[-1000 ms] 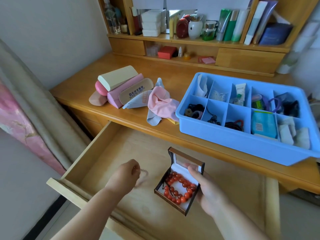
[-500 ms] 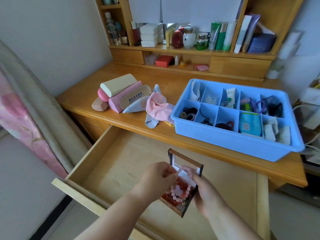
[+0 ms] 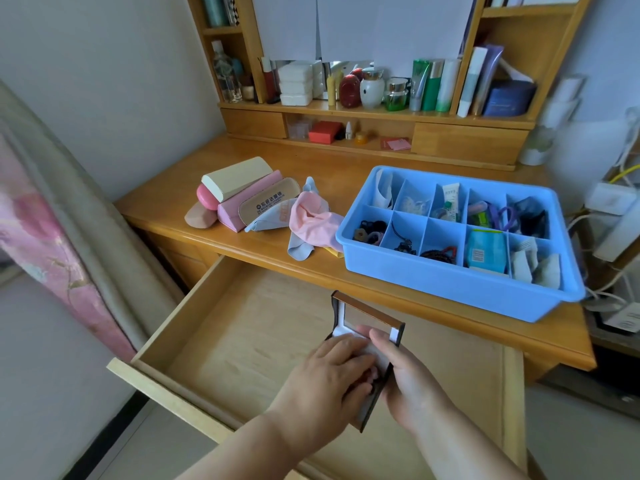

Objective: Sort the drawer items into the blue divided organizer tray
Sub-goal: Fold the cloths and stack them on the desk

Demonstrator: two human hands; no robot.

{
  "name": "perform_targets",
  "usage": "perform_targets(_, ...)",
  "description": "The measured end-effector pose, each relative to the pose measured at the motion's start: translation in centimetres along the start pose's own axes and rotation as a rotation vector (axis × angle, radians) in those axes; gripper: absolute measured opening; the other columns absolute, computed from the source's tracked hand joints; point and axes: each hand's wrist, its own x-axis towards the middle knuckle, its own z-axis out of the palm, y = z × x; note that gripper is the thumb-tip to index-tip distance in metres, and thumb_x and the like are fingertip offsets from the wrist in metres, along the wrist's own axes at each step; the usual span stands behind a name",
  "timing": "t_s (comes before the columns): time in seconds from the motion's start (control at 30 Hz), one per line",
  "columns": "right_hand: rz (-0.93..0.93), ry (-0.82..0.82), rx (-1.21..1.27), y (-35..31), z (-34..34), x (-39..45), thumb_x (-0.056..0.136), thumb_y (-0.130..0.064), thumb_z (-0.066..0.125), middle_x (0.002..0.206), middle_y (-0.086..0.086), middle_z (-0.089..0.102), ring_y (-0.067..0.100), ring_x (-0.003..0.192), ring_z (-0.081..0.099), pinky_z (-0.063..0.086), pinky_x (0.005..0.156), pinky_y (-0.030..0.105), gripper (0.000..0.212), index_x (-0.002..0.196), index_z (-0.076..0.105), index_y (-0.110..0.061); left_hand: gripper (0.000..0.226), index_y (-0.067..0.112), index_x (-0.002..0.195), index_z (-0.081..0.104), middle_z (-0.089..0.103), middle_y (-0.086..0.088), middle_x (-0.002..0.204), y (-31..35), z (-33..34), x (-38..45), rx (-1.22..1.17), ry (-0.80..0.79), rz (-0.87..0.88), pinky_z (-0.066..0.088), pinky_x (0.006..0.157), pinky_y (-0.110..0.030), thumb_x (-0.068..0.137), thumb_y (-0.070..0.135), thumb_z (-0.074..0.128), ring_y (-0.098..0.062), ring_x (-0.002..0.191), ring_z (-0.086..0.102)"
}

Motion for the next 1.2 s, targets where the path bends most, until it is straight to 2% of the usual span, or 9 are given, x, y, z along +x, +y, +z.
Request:
perform_targets(0.1,-0.002,-0.006,0.007,-0.3,0.2,-0.4,0.074,-0.039,0.067,0.105,0.01,0.072,0.019,0.088,0.071,0.055,0.064,0.025,0.033,0.101,0.074,-0.021,0.049,0.028,0.139,0.043,0.03,0.012,0.15,0.3,-0.2,-0.2,0.12,-0.019,0.025,-0.003,0.119,-0.03,0.094,0.046,0.038,-0.006,0.142,0.017)
perform_targets(0.23,-0.003,0.078,0.054,-0.7,0.6,-0.6,0.072,-0.039,0.069,0.107,0.013,0.071,0.028,0.095,0.07,0.055,0.074,0.035,0.031,0.098,0.075,-0.024,0.048,0.026,0.133,0.048,0.04,0.006,0.141,0.3,-1.3,-1.3,-0.316,0.32,-0.174,0.032,0.11,-0.031,0.09,0.045,0.057,-0.008,0.133,0.036)
perform_targets(0.37,-0.01,0.072,0.102,-1.4,1.6,-1.0,0.076,-0.038,0.067,0.106,0.017,0.071,0.033,0.096,0.069,0.054,0.078,0.042,0.031,0.1,0.074,-0.021,0.065,0.02,0.128,0.051,0.06,-0.008,0.127,-0.1,-1.7,-1.0,-1.435,0.303,-0.894,0.045,0.098,-0.037,0.077,0.061,0.055,-0.02,0.116,0.058)
perform_targets(0.53,-0.179,0.047,-0.157,-0.7,3.7,-2.2,0.078,-0.057,0.066,0.116,-0.003,0.069,0.016,0.109,0.064,0.048,0.091,0.035,0.043,0.117,0.062,-0.038,0.076,0.009,0.122,0.063,0.057,-0.024,0.13,0.8,0.3,-0.4,-2.256,0.159,-0.848,0.042,0.095,-0.065,0.079,0.069,0.047,-0.043,0.117,0.056)
perform_targets(0.67,-0.336,0.003,-0.57,-1.7,3.4,-3.5,0.053,-0.08,0.062,0.111,-0.027,0.064,-0.009,0.109,0.056,0.044,0.084,0.01,0.072,0.116,0.056,-0.044,0.066,0.005,0.117,0.065,0.055,-0.027,0.13,0.2,0.1,-0.2,-2.326,0.194,-0.79,0.036,0.099,-0.067,0.085,0.06,0.05,-0.047,0.118,0.053)
perform_targets(0.77,-0.449,-0.056,-0.696,-3.3,2.4,-3.8,0.05,-0.087,0.059,0.136,-0.018,0.051,0.002,0.13,0.043,0.037,0.109,0.032,0.101,0.135,0.041,-0.036,0.067,0.001,0.113,0.066,0.057,-0.028,0.127,-0.3,-1.0,-0.1,-2.297,0.144,-0.814,0.045,0.092,-0.061,0.082,0.059,0.054,-0.046,0.113,0.057)
perform_targets(0.83,-0.482,-0.126,-0.693,-4.6,2.1,-3.8,0.045,-0.09,0.057,0.147,-0.026,0.035,-0.007,0.136,0.03,0.031,0.109,0.022,0.115,0.143,0.024,-0.041,0.071,0.0,0.108,0.069,0.059,-0.029,0.123,0.0,-1.5,0.1,-2.288,0.039,-0.843,0.049,0.086,-0.06,0.079,0.062,0.052,-0.046,0.107,0.061)
perform_targets(0.93,-0.472,-0.206,-0.681,-6.0,2.9,-3.8,0.044,-0.091,0.055,0.144,-0.035,0.029,-0.017,0.132,0.024,0.032,0.094,0.0,0.106,0.138,0.026,-0.051,0.074,-0.001,0.102,0.071,0.062,-0.03,0.118,0.8,-1.6,0.5,-2.281,-0.028,-0.903,0.051,0.081,-0.059,0.078,0.065,0.046,-0.047,0.1,0.063)
perform_targets(1.2,-0.668,-0.094,-1.34,-3.9,4.5,-3.5,0.056,-0.093,0.043,0.139,-0.03,0.025,-0.01,0.131,0.023,0.023,0.105,0.007,0.1,0.14,0.023,-0.042,0.057,0.025,0.104,0.073,0.071,-0.007,0.104,2.3,-0.9,1.7,-2.098,-0.013,-0.833,0.055,0.073,-0.043,0.08,0.067,0.041,-0.025,0.095,0.069)
